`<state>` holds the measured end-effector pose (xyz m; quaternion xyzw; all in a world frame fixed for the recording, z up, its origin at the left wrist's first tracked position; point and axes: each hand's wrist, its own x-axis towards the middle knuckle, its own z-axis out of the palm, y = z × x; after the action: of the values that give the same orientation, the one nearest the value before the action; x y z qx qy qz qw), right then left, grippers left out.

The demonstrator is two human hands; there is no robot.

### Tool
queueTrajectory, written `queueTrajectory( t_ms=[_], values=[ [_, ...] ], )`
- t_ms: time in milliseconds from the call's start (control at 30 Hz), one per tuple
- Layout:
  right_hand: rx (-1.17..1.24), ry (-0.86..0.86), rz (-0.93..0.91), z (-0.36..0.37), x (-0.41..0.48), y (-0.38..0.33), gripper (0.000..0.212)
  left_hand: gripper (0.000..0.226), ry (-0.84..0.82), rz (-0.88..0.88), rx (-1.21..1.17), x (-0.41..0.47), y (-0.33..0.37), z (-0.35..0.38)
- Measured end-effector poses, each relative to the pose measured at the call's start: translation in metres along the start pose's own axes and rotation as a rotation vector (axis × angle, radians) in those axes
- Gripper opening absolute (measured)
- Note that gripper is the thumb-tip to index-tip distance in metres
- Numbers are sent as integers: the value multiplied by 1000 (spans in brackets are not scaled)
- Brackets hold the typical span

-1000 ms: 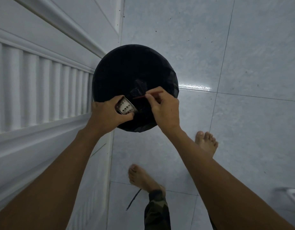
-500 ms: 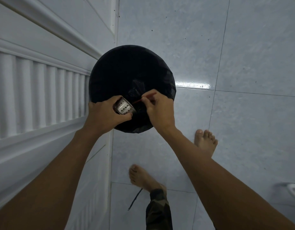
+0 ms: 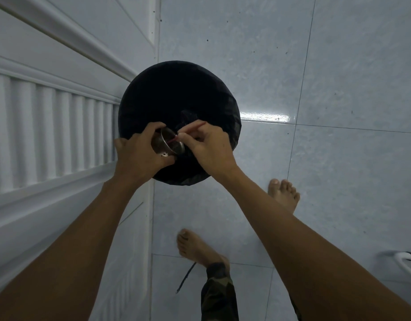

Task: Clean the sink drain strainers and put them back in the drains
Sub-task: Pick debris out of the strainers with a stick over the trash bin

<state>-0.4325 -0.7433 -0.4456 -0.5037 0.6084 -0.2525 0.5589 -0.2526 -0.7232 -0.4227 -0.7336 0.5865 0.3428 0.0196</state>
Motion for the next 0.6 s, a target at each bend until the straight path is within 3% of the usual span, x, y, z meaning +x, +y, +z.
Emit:
queueTrajectory(
  t_ms=[133, 267, 333, 467, 600],
  values=[
    [-159, 152, 65, -1, 1, 4, 11, 81, 39, -8, -50, -4, 5, 1],
    [-317, 199, -52, 1, -6, 0, 14, 79, 82, -31, 98, 1, 4, 2],
    [-291, 205, -79, 3, -10, -3, 12, 79, 116, -70, 137, 4, 2, 1],
    [-132, 51, 22, 10, -11, 4, 11, 84, 66, -44, 77, 2, 1, 2],
    [-197, 251, 55, 4, -7, 10, 13, 91, 20, -97, 68, -2, -2, -1]
  ],
)
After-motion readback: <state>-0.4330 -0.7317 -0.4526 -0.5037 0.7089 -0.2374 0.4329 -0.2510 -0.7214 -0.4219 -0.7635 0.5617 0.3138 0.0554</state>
